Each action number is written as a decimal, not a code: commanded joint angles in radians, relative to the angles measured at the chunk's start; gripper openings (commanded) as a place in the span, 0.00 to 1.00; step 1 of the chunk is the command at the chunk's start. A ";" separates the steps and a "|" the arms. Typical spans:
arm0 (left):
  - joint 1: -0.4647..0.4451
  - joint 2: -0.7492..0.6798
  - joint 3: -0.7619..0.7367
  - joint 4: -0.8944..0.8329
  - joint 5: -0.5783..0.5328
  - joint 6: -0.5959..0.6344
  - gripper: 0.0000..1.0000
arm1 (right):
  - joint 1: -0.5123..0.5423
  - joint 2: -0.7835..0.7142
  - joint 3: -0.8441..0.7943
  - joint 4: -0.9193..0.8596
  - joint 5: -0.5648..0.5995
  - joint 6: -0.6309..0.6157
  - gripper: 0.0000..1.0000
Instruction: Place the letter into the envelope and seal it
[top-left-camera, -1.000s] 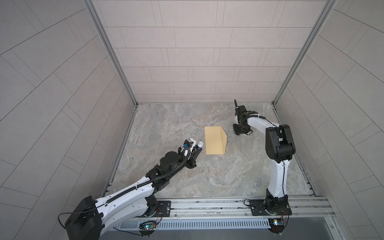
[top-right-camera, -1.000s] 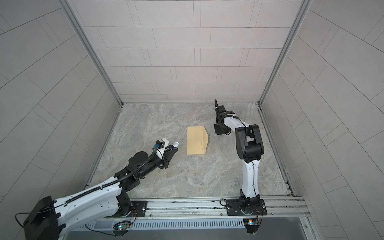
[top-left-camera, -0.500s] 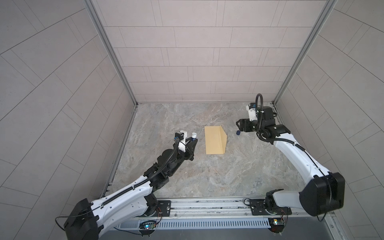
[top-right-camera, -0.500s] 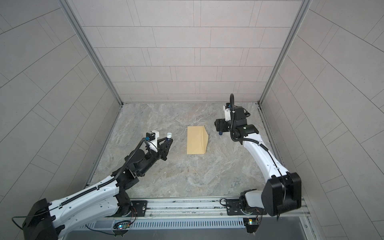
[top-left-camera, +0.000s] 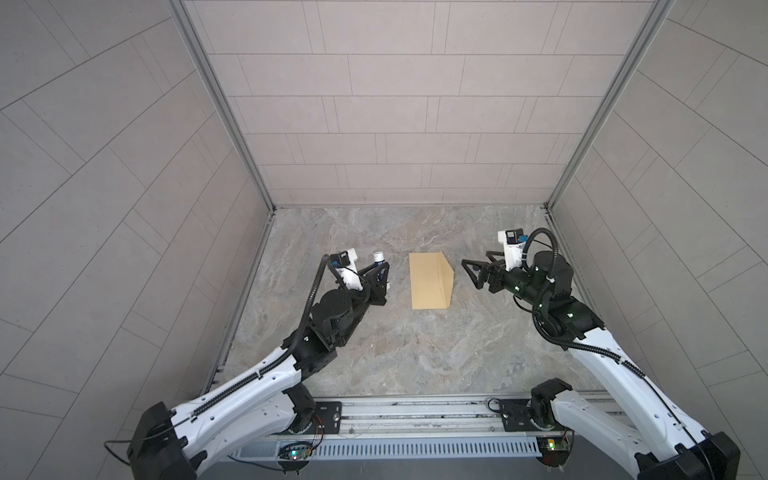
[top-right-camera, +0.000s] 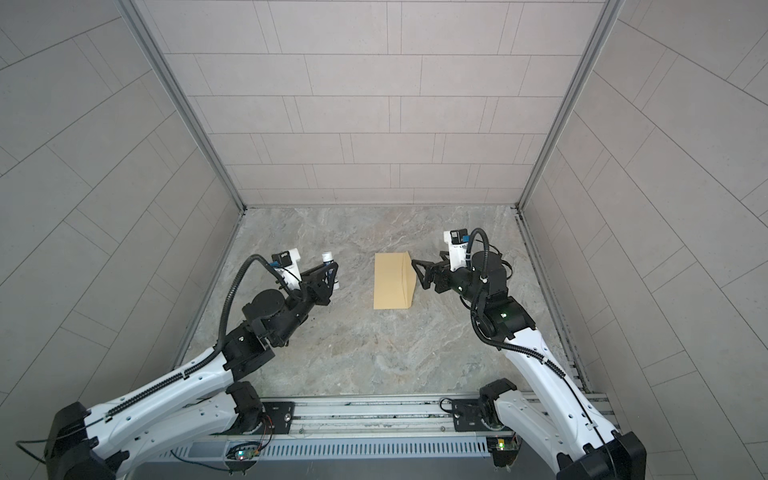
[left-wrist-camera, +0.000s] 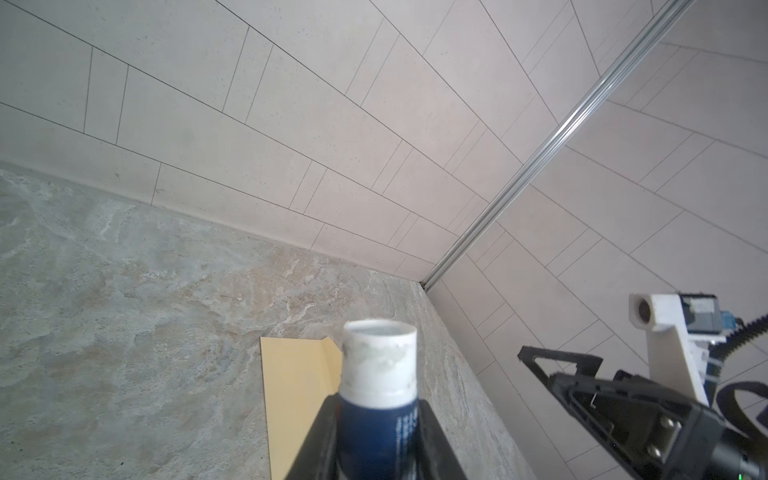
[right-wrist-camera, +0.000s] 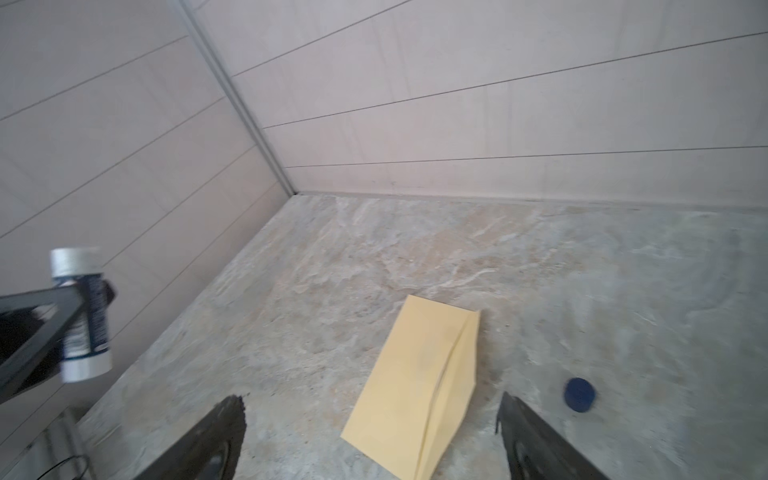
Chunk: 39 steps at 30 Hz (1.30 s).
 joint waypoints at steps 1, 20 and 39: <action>0.002 -0.007 0.042 -0.011 -0.016 -0.139 0.00 | 0.167 -0.031 -0.027 0.120 0.118 -0.034 0.90; 0.001 0.033 -0.027 0.235 0.098 -0.095 0.00 | 0.572 0.248 0.076 0.353 0.324 0.035 0.79; 0.002 0.028 -0.083 0.374 0.182 -0.085 0.00 | 0.580 0.393 0.182 0.348 0.304 0.073 0.44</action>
